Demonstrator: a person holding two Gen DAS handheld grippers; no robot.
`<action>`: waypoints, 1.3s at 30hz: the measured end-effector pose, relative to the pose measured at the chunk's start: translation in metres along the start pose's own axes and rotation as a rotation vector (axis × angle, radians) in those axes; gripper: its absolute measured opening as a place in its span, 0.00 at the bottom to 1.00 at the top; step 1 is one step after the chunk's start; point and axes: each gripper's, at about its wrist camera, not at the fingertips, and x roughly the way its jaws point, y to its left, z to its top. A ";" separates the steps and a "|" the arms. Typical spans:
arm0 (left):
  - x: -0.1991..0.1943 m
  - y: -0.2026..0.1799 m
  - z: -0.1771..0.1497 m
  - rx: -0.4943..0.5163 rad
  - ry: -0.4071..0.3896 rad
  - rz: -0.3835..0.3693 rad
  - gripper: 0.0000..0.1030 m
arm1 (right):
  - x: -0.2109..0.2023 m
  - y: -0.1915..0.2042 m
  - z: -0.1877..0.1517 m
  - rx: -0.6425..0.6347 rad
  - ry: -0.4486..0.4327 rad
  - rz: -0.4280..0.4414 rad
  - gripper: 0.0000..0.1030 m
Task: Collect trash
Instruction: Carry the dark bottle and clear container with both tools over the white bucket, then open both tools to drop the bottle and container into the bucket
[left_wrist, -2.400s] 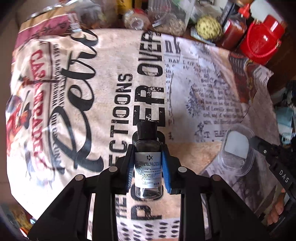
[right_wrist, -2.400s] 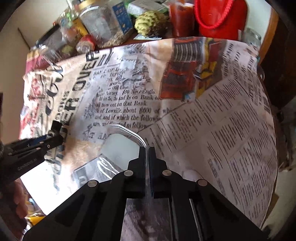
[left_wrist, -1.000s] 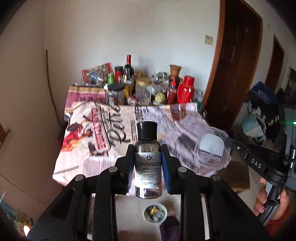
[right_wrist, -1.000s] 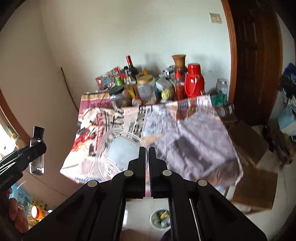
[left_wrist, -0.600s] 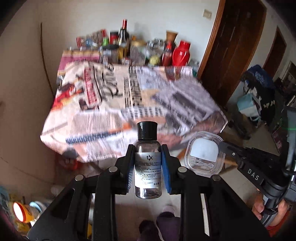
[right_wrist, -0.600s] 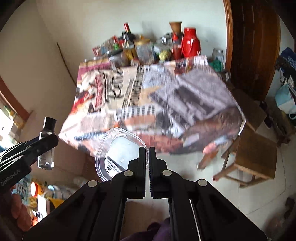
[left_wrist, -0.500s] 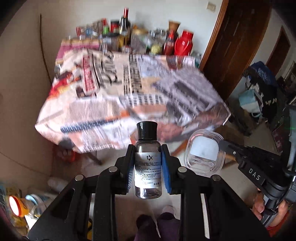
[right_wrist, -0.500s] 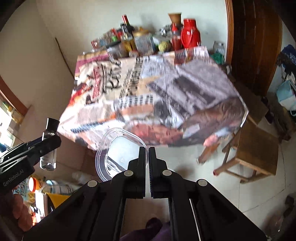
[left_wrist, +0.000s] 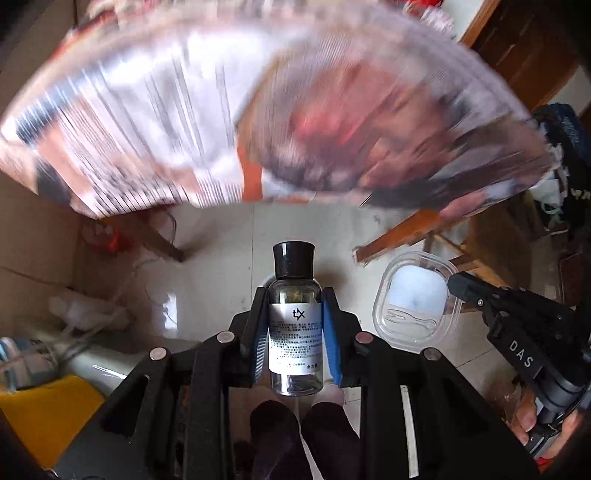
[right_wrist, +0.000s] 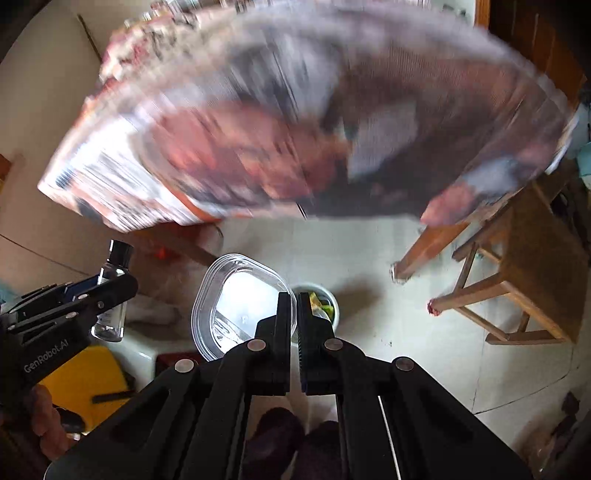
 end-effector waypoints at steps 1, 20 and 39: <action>0.013 0.003 -0.001 -0.006 0.011 0.001 0.26 | 0.020 -0.005 -0.004 -0.003 0.020 -0.001 0.03; 0.310 0.064 -0.065 -0.137 0.181 -0.010 0.26 | 0.324 -0.068 -0.070 0.018 0.172 -0.030 0.03; 0.400 0.069 -0.070 -0.200 0.248 -0.065 0.26 | 0.393 -0.073 -0.087 -0.026 0.279 0.076 0.07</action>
